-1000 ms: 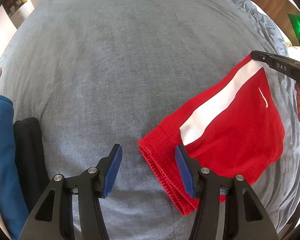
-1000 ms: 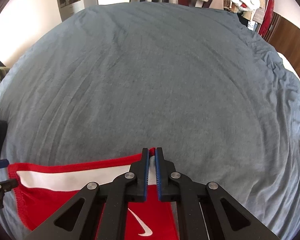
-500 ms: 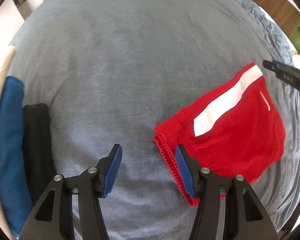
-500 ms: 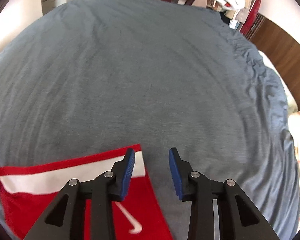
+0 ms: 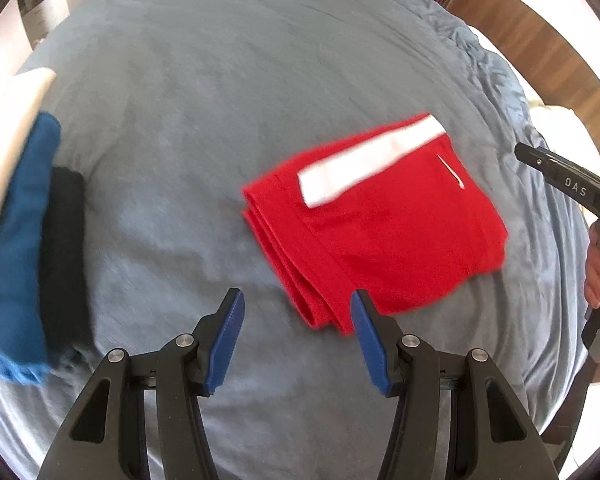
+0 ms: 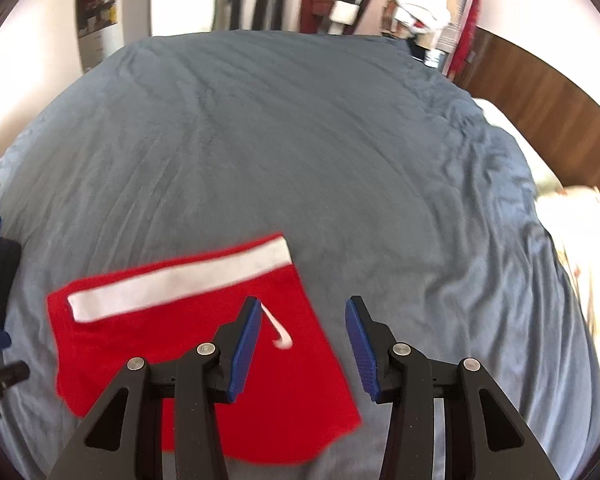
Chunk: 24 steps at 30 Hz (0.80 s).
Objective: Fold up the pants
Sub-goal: 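Open both grippers and release the folded red shorts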
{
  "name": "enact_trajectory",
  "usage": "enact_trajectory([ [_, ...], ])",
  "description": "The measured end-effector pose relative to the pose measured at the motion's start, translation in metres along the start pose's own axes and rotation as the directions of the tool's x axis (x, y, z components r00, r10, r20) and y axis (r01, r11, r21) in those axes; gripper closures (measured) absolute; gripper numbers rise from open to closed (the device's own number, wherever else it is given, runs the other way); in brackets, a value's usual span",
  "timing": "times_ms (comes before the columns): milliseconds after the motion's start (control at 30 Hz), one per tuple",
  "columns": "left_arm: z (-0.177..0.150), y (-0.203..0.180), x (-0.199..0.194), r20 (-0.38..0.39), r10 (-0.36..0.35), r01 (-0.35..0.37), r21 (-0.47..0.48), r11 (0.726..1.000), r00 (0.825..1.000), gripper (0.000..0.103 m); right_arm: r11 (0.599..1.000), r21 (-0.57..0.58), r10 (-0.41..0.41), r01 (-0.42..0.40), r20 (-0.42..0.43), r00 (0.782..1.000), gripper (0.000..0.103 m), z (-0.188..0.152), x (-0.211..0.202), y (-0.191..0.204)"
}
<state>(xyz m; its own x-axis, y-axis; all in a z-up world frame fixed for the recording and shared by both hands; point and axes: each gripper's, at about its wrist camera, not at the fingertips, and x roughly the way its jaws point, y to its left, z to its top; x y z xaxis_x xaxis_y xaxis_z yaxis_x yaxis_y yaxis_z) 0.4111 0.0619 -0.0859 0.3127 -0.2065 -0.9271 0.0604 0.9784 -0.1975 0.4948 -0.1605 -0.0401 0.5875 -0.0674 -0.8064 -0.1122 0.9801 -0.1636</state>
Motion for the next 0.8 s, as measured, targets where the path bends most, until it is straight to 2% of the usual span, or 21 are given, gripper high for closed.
enact_trajectory([
  [67,-0.009,-0.004,0.005,-0.009,-0.014,0.014,-0.015,1.0,1.0,0.049,0.999,0.035,-0.012,0.012,0.001,1.0,0.058,-0.011,-0.004,-0.007],
  [333,-0.028,-0.017,0.016,-0.026,0.024,-0.025,-0.039,0.999,0.999,0.049,0.982,0.18,-0.049,0.053,-0.031,0.998,0.058,-0.054,-0.007,-0.033],
  [600,-0.031,-0.023,0.025,-0.025,0.024,-0.025,-0.053,0.998,0.999,0.049,0.942,0.335,0.026,0.001,-0.076,0.997,0.058,-0.083,0.017,-0.051],
  [800,-0.028,-0.03,0.033,-0.027,0.034,-0.035,-0.064,0.997,0.999,0.049,0.909,0.417,0.047,0.002,-0.108,0.993,0.058,-0.098,0.036,-0.059],
])
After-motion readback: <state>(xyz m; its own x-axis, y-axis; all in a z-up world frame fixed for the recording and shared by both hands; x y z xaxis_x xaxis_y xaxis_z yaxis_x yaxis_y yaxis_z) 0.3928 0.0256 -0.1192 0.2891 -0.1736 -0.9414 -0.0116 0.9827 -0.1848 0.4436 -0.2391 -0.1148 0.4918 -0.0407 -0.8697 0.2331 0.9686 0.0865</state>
